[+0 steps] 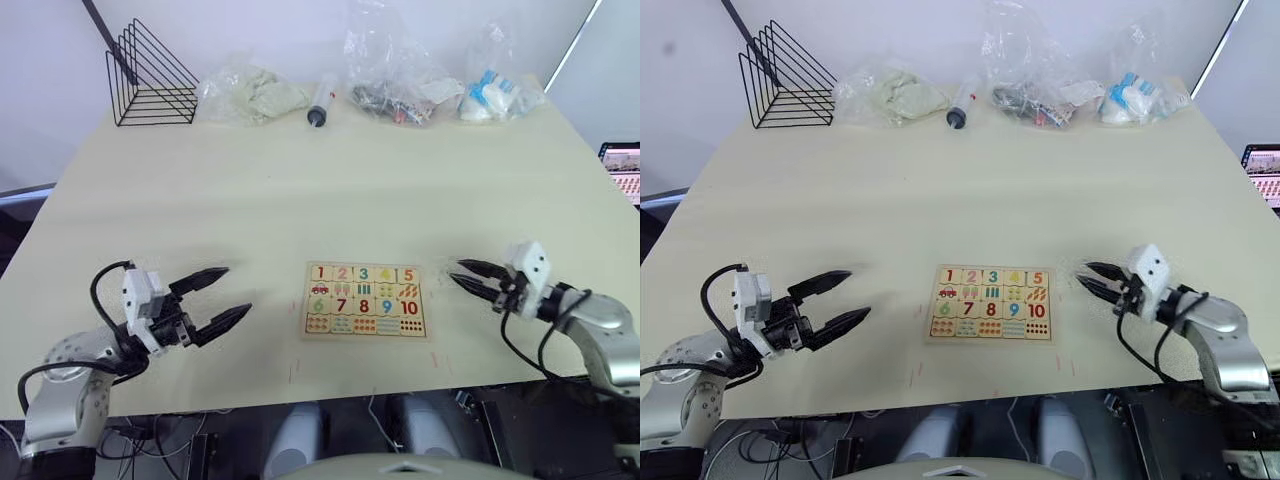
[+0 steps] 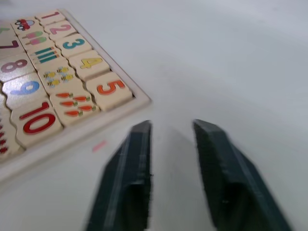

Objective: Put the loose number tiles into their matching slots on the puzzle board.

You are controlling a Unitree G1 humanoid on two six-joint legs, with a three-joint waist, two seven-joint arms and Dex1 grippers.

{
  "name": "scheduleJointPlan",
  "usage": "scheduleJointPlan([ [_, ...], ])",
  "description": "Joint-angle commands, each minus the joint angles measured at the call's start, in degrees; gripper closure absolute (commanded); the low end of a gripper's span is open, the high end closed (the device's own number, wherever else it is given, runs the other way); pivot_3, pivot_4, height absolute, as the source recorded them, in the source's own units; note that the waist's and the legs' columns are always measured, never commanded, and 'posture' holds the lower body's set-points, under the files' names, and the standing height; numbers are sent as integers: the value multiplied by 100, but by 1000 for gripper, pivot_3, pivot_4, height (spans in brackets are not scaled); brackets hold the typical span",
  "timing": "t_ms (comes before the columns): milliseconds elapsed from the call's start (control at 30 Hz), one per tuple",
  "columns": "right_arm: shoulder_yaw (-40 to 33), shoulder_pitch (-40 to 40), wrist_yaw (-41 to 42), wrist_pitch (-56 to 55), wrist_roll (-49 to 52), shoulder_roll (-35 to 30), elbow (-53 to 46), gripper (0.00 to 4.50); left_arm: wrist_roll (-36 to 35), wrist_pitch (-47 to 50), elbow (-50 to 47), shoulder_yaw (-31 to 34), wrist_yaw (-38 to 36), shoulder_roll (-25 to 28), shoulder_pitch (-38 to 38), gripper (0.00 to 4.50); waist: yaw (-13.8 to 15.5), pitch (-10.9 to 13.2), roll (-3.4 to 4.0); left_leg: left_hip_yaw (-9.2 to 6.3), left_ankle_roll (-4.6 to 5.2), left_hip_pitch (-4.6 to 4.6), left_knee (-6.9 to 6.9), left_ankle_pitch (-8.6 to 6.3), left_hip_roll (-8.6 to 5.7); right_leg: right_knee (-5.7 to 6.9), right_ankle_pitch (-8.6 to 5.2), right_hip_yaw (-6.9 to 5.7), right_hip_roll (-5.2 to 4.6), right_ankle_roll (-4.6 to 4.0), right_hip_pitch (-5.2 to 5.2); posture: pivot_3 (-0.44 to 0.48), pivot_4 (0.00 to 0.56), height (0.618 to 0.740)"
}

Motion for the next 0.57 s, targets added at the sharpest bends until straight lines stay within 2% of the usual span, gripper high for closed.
scheduleJointPlan([
  [33,-639,289,224,-292,438,-144,-198,1379,27,118,-361,259,500,-97,176,0,-1,-1,1,0,0,1,0,0,0,0,0,0,0,1,1,0,150,740],
  [133,-988,617,347,-432,632,-157,-144,57,77,187,-518,354,828,-188,359,0,-1,-2,3,11,1,8,0,0,1,0,2,10,0,3,4,0,150,740],
  [267,-1319,1061,456,-774,653,-160,71,57,378,211,-549,425,1339,-281,557,0,7,-5,9,10,3,22,-1,-2,2,-2,2,9,2,2,19,0,150,740],
  [467,-1603,1263,576,-1163,697,-120,619,57,451,330,-449,547,1513,-198,687,0,-7,0,17,34,31,83,-3,-17,3,-3,-3,23,5,-3,74,0,150,740],
  [567,-1609,1338,634,-1275,722,-86,759,57,706,13,-347,572,1524,-186,709,0,-8,0,17,46,30,89,-2,-17,7,-1,-3,24,12,-4,78,0,150,740],
])
